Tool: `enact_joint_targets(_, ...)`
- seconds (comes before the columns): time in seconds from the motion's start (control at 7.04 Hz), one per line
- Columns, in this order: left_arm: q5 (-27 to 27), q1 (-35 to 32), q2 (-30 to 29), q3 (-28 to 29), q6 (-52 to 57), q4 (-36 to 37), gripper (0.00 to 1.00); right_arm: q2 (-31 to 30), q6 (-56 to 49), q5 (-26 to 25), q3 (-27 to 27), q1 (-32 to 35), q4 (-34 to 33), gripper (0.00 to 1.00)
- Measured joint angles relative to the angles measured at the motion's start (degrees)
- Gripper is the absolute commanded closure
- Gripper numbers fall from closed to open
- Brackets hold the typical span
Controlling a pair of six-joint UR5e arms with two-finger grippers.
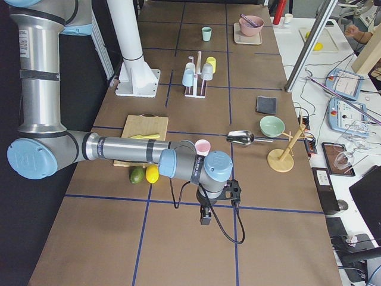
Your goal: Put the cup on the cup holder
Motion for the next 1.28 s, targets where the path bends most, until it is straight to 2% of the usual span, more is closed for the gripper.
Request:
enact_joint_targets(0.28,0.06,1.99,-4.12,-0.02,-0.12,1.26,0.00,-0.88,0.02,0.51,0.91,0.01,-0.05,0.00)
enact_joint_targets(0.71,0.34,7.89,-14.24,0.02,-0.19,9.30,0.00,-0.18,0.41,0.68,1.81,-0.27,-0.95,0.00)
enact_joint_targets(0.85,1.32,10.37,-17.21,0.04,-0.29,10.83,0.00,1.60,0.62,0.62,1.72,-1.04,-2.54,0.00)
enact_joint_targets(1.28,4.80,16.12,-24.35,0.15,-0.33,17.57,0.00,11.89,0.80,0.47,-1.08,-5.07,-13.77,0.00)
